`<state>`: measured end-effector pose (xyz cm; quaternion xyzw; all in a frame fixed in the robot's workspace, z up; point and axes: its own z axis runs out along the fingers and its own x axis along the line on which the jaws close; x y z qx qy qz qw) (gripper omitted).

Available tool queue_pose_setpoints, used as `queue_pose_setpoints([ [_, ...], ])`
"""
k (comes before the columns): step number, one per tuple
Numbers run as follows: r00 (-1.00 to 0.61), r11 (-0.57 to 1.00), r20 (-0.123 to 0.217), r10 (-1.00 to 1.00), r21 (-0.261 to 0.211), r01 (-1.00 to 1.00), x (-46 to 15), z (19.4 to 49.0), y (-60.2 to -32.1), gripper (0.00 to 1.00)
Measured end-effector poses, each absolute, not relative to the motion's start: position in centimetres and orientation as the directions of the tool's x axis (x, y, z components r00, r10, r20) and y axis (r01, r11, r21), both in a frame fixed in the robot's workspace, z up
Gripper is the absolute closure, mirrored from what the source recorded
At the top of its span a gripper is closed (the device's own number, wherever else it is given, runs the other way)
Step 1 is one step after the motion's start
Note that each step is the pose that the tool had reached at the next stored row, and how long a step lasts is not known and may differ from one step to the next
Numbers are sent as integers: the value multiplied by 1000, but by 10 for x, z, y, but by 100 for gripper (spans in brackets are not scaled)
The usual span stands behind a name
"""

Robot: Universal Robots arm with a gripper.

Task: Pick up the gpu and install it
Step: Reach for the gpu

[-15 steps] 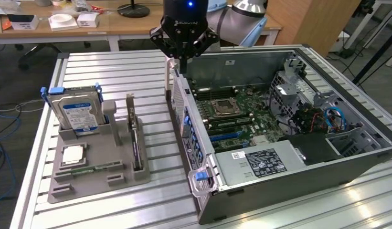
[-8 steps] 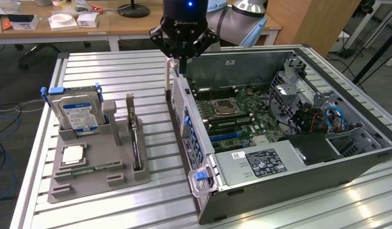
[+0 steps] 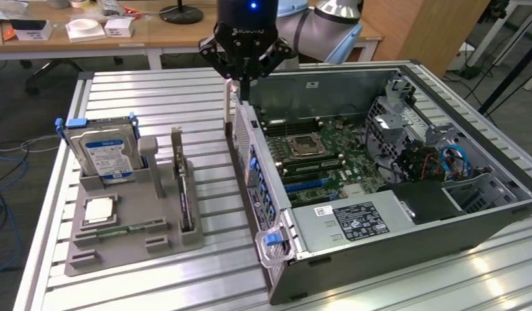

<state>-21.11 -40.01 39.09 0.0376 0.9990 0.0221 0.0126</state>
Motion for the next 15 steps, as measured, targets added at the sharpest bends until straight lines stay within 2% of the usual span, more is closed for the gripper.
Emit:
queue_pose_setpoints([
  [15,-997,996,-23,76,45,74,-236,391,-404,89],
])
